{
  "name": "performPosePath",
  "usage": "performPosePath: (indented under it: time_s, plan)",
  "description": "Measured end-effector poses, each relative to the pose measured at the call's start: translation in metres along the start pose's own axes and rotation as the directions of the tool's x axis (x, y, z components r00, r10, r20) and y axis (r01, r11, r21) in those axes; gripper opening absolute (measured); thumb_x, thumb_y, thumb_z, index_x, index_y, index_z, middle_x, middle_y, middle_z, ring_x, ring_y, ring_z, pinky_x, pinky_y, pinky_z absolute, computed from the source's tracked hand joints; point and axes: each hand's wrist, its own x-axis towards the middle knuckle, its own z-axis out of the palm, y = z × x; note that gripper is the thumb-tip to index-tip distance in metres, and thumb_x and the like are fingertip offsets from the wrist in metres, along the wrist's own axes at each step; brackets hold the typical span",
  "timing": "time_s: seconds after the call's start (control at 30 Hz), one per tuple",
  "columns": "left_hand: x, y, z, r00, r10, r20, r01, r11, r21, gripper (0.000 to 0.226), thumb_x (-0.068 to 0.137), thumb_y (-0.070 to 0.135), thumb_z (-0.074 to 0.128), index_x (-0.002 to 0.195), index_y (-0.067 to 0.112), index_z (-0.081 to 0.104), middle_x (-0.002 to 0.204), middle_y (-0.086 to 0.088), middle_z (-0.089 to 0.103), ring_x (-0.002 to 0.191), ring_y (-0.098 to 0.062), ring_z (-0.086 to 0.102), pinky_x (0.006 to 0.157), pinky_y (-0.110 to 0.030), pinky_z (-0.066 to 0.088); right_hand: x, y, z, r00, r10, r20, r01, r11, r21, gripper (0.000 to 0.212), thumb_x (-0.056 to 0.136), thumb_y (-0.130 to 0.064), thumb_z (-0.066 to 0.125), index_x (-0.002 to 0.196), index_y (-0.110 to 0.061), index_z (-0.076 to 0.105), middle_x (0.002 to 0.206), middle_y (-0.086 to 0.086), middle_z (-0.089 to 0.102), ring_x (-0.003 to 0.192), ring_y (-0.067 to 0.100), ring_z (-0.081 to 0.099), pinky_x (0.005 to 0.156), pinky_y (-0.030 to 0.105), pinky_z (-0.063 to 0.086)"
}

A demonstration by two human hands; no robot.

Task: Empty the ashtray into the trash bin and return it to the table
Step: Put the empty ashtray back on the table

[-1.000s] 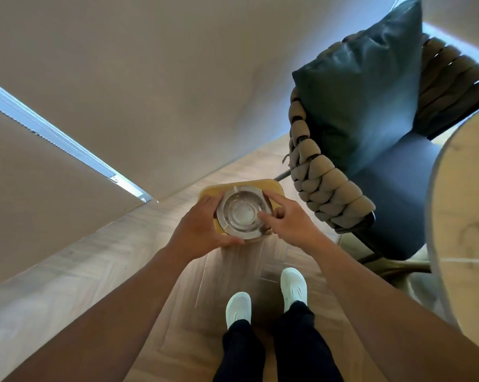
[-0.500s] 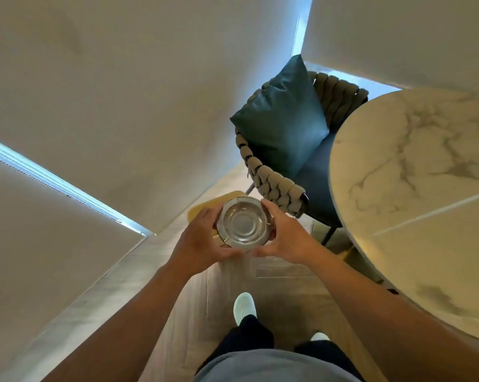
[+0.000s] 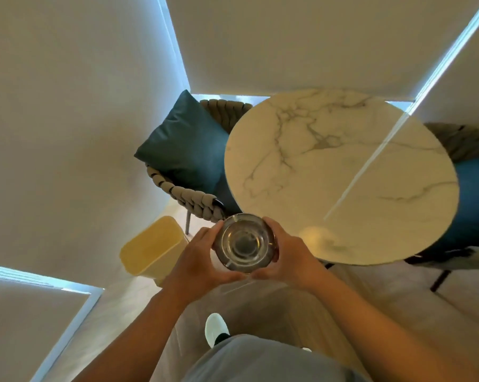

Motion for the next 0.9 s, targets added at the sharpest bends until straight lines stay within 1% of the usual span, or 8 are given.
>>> performPosePath:
  time_s: [0.13,0.2,0.3,0.4,0.53,0.67,0.77,0.9]
  plan:
    - [0.013,0.054,0.047,0.996,0.073,0.045,-0.072,0.997,-0.013,0.094,0.055,0.084,0.07,0.134,0.063,0.023,0.118,0.046,0.042,0.115,0.018,0.044,0.085,-0.005,0.042,-0.044,0.041,-0.049,0.997,0.066,-0.045,-0.064,0.997,0.036,0.12,0.056,-0.035,0.092,0.151,-0.022,0.021,0.129,-0.009,0.06,0.113,0.006,0.057,0.089,0.003,0.04]
    - [0.02,0.079,0.069,0.99,0.097,0.101,-0.093,0.995,-0.039,0.096,0.055,0.083,0.071,0.135,0.062,0.023,0.121,0.043,0.043,0.117,0.016,0.044,0.085,-0.003,0.042,-0.063,0.061,-0.071,0.993,0.077,-0.086,-0.071,0.995,0.065,0.114,0.055,-0.035,0.093,0.147,-0.03,0.025,0.117,-0.024,0.054,0.105,-0.003,0.052,0.079,-0.006,0.034]
    - [0.034,0.108,0.095,0.973,0.131,0.189,-0.119,0.99,-0.076,0.105,0.055,0.076,0.076,0.144,0.04,0.032,0.129,0.02,0.051,0.117,0.008,0.047,0.094,-0.011,0.044,-0.08,0.085,-0.099,0.987,0.125,-0.102,-0.119,0.991,0.064,0.116,0.055,-0.039,0.092,0.149,-0.028,0.024,0.118,-0.021,0.056,0.106,-0.002,0.055,0.077,-0.005,0.036]
    - [0.056,0.126,0.114,0.963,0.142,0.23,-0.124,0.988,-0.089,0.108,0.053,0.072,0.079,0.145,0.037,0.031,0.124,0.018,0.05,0.113,0.008,0.047,0.089,-0.008,0.041,-0.079,0.105,-0.124,0.978,0.176,-0.11,-0.169,0.983,0.067,0.124,0.054,-0.04,0.092,0.153,-0.022,0.021,0.131,-0.005,0.061,0.111,0.006,0.059,0.083,0.004,0.039]
    - [0.11,0.136,0.132,0.953,0.168,0.252,-0.149,0.984,-0.093,0.108,0.051,0.065,0.084,0.143,0.037,0.034,0.12,0.016,0.052,0.105,0.001,0.052,0.086,-0.016,0.047,-0.051,0.132,-0.153,0.969,0.193,-0.154,-0.188,0.981,0.045,0.123,0.052,-0.043,0.092,0.152,-0.021,0.024,0.126,-0.006,0.063,0.103,0.004,0.059,0.075,-0.002,0.039]
    - [0.187,0.134,0.15,0.94,0.217,0.264,-0.204,0.976,-0.076,0.099,0.047,0.06,0.086,0.13,0.053,0.033,0.11,0.03,0.049,0.097,0.006,0.052,0.083,-0.021,0.048,0.002,0.161,-0.181,0.957,0.204,-0.206,-0.205,0.979,0.012,0.116,0.053,-0.039,0.092,0.148,-0.025,0.026,0.119,-0.006,0.067,0.102,0.013,0.065,0.079,0.012,0.047]
    - [0.249,0.123,0.165,0.94,0.197,0.28,-0.185,0.98,-0.07,0.1,0.044,0.055,0.087,0.128,0.048,0.035,0.107,0.028,0.049,0.097,-0.002,0.053,0.086,-0.033,0.052,0.053,0.182,-0.201,0.942,0.244,-0.232,-0.243,0.97,0.031,0.113,0.052,-0.035,0.093,0.145,-0.029,0.028,0.118,-0.004,0.068,0.103,0.018,0.065,0.086,0.033,0.053]
    - [0.327,0.103,0.189,0.933,0.18,0.312,-0.167,0.984,-0.067,0.098,0.041,0.05,0.089,0.123,0.051,0.035,0.102,0.039,0.043,0.098,-0.003,0.051,0.087,-0.036,0.052,0.12,0.212,-0.219,0.917,0.333,-0.218,-0.33,0.943,0.051,0.119,0.052,-0.035,0.092,0.149,-0.026,0.024,0.125,0.0,0.066,0.11,0.022,0.063,0.092,0.041,0.052]
